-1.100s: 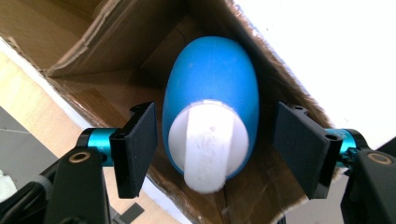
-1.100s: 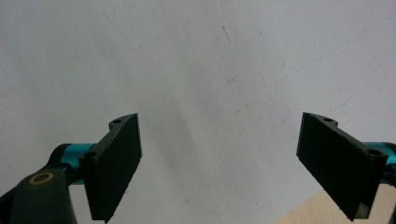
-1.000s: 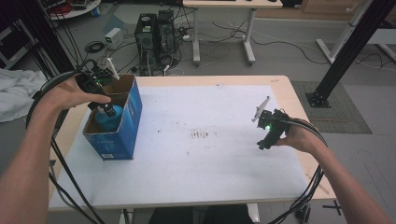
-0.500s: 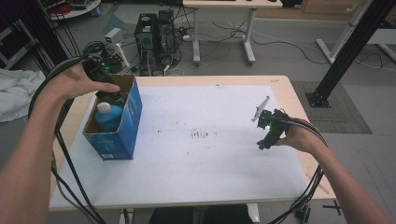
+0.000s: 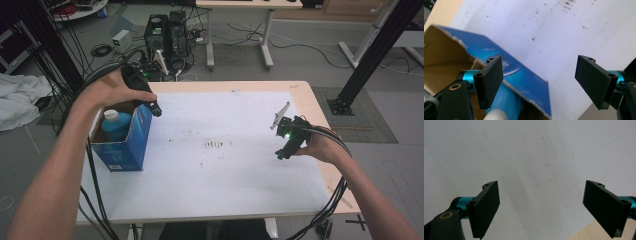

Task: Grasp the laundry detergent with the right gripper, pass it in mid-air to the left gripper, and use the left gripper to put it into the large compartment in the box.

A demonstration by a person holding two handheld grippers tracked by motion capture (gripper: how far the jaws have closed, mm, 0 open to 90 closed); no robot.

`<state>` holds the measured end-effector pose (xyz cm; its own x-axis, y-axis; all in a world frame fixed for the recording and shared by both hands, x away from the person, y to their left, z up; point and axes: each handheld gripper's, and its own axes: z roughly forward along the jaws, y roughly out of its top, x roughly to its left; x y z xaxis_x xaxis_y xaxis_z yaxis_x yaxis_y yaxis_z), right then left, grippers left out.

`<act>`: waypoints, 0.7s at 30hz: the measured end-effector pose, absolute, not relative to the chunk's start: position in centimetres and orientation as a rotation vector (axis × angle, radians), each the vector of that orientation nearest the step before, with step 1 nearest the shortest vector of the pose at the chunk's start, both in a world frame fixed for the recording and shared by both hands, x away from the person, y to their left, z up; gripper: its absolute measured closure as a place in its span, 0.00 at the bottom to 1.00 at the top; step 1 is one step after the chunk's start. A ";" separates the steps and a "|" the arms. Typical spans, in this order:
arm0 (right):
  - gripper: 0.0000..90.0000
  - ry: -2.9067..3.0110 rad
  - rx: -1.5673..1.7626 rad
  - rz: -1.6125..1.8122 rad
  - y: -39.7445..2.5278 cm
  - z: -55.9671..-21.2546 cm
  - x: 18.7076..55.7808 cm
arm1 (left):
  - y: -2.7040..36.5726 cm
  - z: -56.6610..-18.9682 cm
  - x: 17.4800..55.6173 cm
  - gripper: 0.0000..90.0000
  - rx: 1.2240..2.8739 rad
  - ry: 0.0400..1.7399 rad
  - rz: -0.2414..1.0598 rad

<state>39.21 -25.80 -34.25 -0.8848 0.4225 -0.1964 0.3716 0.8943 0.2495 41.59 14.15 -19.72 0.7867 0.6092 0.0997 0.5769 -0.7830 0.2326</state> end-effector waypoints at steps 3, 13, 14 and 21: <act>0.15 2.812 0.600 0.305 -25.8 -34.1 39.2 | 13.0 -20.1 41.6 0.25 2.792 0.900 0.232; 0.15 2.799 0.609 0.310 -25.9 -33.4 39.0 | 9.9 -21.8 41.5 0.25 2.803 0.809 0.198; 0.15 2.799 0.610 0.309 -25.9 -33.3 38.9 | 9.2 -22.3 41.3 0.25 2.803 0.780 0.197; 0.15 2.783 0.615 0.306 -26.1 -32.4 38.7 | 8.0 -24.4 41.1 0.25 2.807 0.755 0.166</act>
